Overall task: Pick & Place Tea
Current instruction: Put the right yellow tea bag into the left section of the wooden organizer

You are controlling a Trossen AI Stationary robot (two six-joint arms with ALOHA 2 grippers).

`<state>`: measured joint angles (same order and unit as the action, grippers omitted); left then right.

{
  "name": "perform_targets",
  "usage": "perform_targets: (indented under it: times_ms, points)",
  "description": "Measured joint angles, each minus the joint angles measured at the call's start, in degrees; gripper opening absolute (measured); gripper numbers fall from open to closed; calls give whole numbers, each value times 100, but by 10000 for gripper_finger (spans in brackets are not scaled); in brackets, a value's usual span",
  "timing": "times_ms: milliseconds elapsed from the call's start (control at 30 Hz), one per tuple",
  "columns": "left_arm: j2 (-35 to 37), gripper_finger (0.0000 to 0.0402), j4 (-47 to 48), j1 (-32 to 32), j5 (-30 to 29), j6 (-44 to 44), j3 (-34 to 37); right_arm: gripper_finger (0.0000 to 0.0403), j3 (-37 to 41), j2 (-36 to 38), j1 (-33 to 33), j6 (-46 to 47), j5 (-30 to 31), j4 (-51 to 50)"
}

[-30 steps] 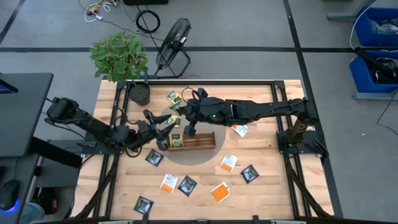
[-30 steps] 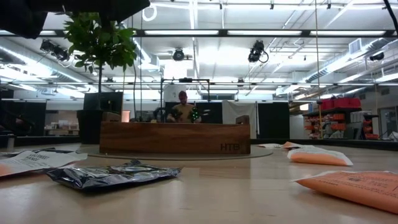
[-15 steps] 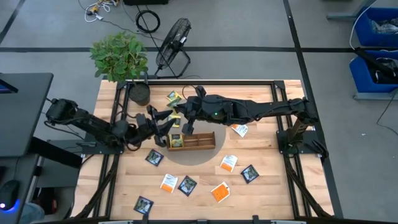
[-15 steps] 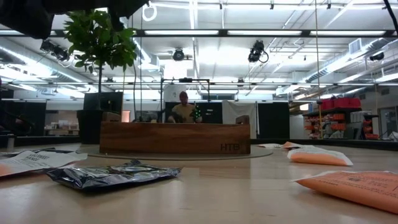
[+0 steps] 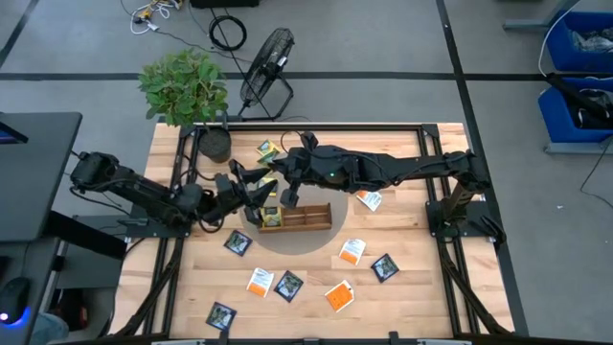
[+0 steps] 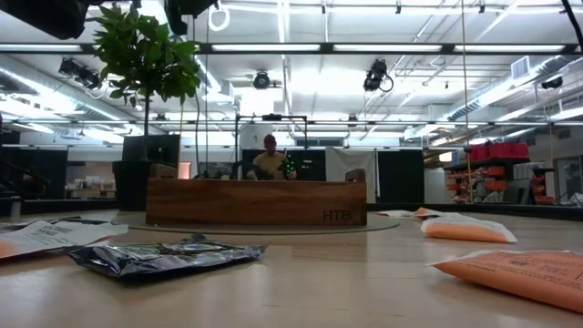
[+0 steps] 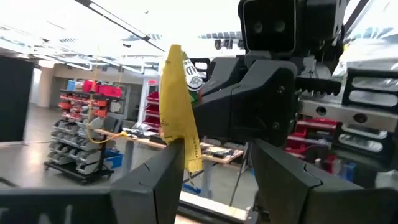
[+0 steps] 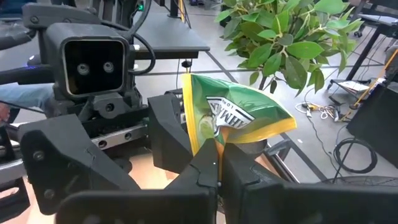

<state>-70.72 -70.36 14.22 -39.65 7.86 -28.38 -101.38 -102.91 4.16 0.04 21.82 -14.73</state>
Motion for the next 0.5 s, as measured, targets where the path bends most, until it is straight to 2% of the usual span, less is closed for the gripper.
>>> perform_targets:
  times_ms: [267,500]
  points:
    - [-4,190,173,303,-1474,463,0,2,0,-5,3,-7,-42,-47]
    - [-4,190,85,359,-1410,398,0,2,0,-5,3,-10,-39,-39]
